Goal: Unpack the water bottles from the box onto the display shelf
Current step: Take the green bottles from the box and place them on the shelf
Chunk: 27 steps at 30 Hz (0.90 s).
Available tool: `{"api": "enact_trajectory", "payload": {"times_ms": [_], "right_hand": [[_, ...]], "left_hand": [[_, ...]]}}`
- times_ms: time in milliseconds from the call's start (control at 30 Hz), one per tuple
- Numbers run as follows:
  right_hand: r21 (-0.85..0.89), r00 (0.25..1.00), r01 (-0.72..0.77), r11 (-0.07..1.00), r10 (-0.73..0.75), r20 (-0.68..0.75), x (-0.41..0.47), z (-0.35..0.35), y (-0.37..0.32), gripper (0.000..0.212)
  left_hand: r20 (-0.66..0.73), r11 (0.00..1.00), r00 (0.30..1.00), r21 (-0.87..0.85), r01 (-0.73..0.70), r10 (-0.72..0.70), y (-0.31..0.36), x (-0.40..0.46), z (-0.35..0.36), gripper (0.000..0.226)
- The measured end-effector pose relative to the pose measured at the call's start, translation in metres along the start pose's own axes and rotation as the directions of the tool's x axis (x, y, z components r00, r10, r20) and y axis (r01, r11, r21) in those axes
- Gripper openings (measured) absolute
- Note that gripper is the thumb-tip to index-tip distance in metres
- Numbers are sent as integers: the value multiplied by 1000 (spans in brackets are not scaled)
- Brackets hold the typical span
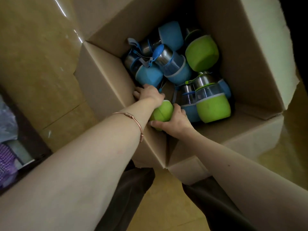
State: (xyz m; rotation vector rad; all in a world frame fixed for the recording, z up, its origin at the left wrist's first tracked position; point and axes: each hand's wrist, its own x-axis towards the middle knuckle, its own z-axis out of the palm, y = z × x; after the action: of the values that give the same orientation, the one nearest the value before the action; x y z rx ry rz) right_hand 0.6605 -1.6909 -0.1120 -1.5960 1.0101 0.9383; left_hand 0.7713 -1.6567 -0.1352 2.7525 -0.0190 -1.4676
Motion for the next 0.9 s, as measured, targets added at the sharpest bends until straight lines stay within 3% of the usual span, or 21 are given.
{"api": "enact_trajectory", "payload": {"times_ms": [200,333,433,533,633,767,900], "right_hand": [[13,996,-70,997,70,-62,6,2,-5,96],[-7,992,-114,993,114,-53,-9,-14,-8,98],[35,995,-84,996,86,-58,-33,-28,-5,96],[98,998,-38,994,43,-47,-64,-40,-5,91],[143,998,10,990,-2,-58,-101,-48,-9,92],[161,994,87,983,-75,-78,-156,-62,-28,100],[106,990,136,985,-132,-44,-217,-82,-54,110]], "left_hand": [[11,999,999,-25,-48,48,-5,-3,-1,61],[69,977,997,-209,41,-27,-8,-4,-8,58],[119,886,989,-444,135,-91,-4,-26,-19,58],[220,716,966,-652,248,-135,-4,-59,-33,69],[287,611,951,-734,297,-118,-7,-92,-51,87],[239,594,961,-756,273,-138,-6,-145,-83,94],[144,625,986,-764,163,-82,5,-209,-127,59]]}}
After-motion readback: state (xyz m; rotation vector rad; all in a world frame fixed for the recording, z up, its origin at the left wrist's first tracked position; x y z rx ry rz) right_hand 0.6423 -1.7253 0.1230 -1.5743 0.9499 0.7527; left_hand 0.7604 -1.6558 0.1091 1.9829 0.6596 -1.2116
